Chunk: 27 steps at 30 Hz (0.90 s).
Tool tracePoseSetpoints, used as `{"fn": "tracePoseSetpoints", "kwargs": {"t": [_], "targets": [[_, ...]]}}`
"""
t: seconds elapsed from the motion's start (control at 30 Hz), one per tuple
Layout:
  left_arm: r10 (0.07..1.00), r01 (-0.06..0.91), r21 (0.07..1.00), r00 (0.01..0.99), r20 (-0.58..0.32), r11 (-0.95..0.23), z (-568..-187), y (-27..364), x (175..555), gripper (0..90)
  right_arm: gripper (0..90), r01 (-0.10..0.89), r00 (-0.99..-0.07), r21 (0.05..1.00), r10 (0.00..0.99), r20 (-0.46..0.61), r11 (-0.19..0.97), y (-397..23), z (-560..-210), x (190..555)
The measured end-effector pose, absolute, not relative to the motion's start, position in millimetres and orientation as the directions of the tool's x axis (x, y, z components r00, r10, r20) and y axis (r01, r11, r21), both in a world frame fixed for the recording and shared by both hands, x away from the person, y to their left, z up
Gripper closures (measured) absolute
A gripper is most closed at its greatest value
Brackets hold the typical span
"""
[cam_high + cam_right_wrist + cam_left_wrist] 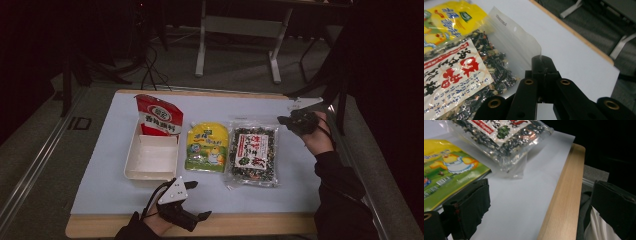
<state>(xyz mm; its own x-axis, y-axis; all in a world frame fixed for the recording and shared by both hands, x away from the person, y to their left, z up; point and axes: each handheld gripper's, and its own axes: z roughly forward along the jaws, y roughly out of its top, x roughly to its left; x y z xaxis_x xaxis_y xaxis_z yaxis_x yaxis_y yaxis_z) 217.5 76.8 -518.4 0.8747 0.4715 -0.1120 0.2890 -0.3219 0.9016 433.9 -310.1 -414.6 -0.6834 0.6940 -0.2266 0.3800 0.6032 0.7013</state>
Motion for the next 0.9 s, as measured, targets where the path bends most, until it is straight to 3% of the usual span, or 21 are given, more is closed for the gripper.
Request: {"fn": "tracePoseSetpoints", "kwargs": {"t": [0.17, 0.57, 0.9], "targets": [[0.483, 0.323, 0.896, 0.863, -0.147, -0.305, -509.3, 76.3, 224.5, 4.0, 90.0, 0.329, -0.696, 0.725, 0.674, -0.247, 0.606, -305.1, -400.6, 418.5], [0.492, 0.311, 0.887, 0.863, -0.114, -0.340, -494.7, 53.5, 243.0, 4.0, 90.0, 0.225, -0.730, 0.761, 0.623, -0.283, 0.609, -295.7, -370.9, 382.8], [0.517, 0.335, 0.890, 0.845, -0.138, -0.309, -490.4, 37.5, 268.5, 5.0, 90.0, 0.104, -0.768, 0.776, 0.546, -0.335, 0.622, -282.0, -350.1, 352.0]]}}
